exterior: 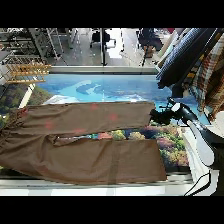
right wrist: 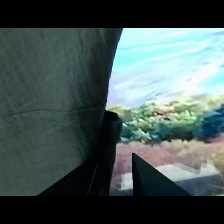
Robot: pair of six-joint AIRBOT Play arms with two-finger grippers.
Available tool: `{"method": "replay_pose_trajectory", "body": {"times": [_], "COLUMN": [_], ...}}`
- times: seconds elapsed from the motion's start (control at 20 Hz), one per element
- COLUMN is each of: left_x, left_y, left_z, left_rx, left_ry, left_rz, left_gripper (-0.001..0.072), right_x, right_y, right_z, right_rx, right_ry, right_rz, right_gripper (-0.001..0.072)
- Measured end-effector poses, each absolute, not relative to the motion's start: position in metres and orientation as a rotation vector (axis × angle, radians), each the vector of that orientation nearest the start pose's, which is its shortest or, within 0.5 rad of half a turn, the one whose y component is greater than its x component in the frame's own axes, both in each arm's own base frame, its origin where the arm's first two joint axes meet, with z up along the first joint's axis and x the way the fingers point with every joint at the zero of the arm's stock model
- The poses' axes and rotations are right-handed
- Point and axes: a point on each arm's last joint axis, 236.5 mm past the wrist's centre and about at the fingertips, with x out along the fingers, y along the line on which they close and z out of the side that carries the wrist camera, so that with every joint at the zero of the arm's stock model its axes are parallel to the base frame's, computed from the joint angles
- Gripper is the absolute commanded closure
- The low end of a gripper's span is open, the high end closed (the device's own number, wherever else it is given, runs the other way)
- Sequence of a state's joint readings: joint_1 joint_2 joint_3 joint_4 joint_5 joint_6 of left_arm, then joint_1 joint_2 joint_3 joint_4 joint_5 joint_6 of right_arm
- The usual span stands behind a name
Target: Fold the clothes and pants, and hang the long-sleeved shirts on hangers.
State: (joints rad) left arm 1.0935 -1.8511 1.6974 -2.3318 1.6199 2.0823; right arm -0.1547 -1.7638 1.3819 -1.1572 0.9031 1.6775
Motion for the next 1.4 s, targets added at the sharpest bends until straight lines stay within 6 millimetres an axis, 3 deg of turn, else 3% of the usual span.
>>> {"method": "replay_pose_trajectory", "body": {"times": [0.2, 0.25, 0.3, 0.5, 0.6, 0.7, 0.75, 0.85, 1.05, 1.2, 1.4], "left_x": [0.335, 0.335, 0.335, 0.335, 0.332, 0.321, 0.312, 0.287, 0.252, 0.250, 0.252], "left_y": [0.294, 0.294, 0.294, 0.293, 0.294, 0.298, 0.302, 0.312, 0.338, 0.349, 0.360], "left_z": [0.001, 0.001, 0.001, 0.001, -0.002, -0.012, -0.019, -0.036, -0.053, -0.052, -0.050], "left_rx": [-0.936, -0.937, -0.936, -0.937, -0.937, -0.955, -0.964, -0.970, -0.956, -0.988, -1.019], "left_ry": [1.044, 1.045, 1.045, 1.048, 1.064, 1.125, 1.170, 1.278, 1.372, 1.323, 1.247], "left_rz": [-0.066, -0.067, -0.067, -0.070, -0.057, 0.005, 0.054, 0.181, 0.385, 0.419, 0.433], "left_gripper": [0.0103, 0.0103, 0.0103, 0.0113, 0.0243, 0.0243, 0.0243, 0.0243, 0.0241, 0.0241, 0.0241], "right_x": [0.501, 0.502, 0.502, 0.495, 0.484, 0.456, 0.445, 0.422, 0.364, 0.314, 0.244], "right_y": [0.005, 0.006, 0.006, 0.002, -0.007, -0.019, -0.025, -0.034, -0.034, -0.028, -0.017], "right_z": [-0.100, -0.103, -0.106, -0.105, -0.092, -0.081, -0.076, -0.071, -0.073, -0.075, -0.072], "right_rx": [0.653, 0.661, 0.665, 0.607, 0.523, 0.435, 0.404, 0.357, 0.326, 0.324, 0.469], "right_ry": [1.222, 1.222, 1.226, 1.262, 1.293, 1.385, 1.412, 1.474, 1.625, 1.697, 1.720], "right_rz": [-0.062, -0.061, -0.062, -0.054, -0.056, -0.090, -0.108, -0.144, -0.169, -0.160, -0.124], "right_gripper": [0.0492, 0.0635, 0.0692, 0.0694, 0.0694, 0.0691, 0.0633, 0.0225, 0.0209, 0.0209, 0.0209]}}
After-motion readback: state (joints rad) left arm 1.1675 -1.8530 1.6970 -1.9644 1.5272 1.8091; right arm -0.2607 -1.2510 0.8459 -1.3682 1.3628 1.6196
